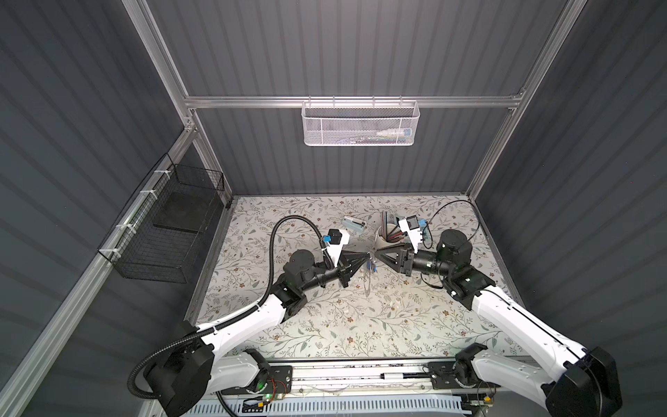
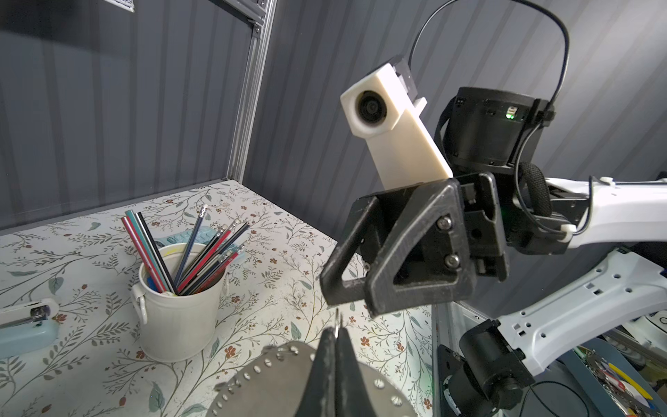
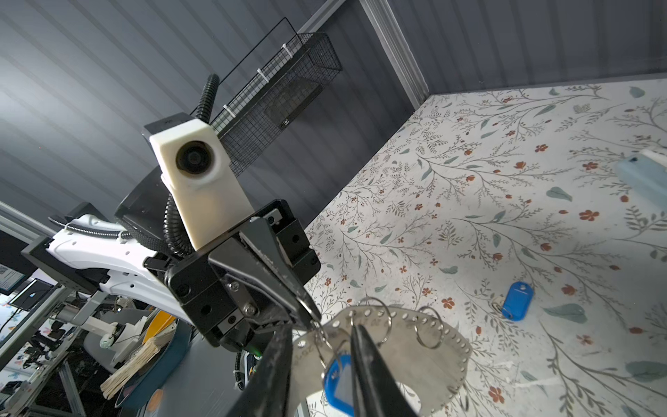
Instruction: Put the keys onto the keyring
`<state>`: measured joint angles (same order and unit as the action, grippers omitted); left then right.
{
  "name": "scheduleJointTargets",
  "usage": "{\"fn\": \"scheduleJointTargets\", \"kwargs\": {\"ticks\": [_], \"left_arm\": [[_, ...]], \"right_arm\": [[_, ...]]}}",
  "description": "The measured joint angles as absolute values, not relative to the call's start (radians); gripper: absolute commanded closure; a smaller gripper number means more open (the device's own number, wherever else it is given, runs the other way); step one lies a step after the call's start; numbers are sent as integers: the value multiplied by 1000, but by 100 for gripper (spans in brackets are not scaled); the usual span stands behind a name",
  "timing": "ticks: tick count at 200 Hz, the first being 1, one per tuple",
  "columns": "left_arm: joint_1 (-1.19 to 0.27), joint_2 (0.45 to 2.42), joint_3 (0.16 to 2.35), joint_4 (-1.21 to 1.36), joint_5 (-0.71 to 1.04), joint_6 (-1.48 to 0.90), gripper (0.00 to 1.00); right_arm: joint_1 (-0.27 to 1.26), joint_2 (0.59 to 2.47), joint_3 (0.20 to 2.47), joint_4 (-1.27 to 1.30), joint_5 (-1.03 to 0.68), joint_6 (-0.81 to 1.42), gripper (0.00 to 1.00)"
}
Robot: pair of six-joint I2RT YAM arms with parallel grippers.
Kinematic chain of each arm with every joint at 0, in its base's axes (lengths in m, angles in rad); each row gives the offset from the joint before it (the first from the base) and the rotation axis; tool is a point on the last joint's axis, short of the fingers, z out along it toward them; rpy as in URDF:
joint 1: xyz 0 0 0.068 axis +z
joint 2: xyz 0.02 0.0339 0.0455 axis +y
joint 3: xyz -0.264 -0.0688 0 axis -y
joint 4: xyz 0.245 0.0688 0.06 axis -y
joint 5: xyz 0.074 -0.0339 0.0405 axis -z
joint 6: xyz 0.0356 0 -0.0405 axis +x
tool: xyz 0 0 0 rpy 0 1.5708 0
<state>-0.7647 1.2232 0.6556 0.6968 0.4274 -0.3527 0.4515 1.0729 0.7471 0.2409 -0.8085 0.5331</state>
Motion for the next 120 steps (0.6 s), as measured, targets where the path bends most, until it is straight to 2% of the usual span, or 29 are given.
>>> {"fn": "scheduleJointTargets", "kwargs": {"ticks": [61, 120], "left_arm": [[-765, 1236, 667, 696, 432, -353, 100], [-765, 1236, 670, 697, 439, -353, 100]], "right_arm": [[459, 1089, 747, 265, -830, 543, 78], [466, 1099, 746, 278, -832, 546, 78]]}}
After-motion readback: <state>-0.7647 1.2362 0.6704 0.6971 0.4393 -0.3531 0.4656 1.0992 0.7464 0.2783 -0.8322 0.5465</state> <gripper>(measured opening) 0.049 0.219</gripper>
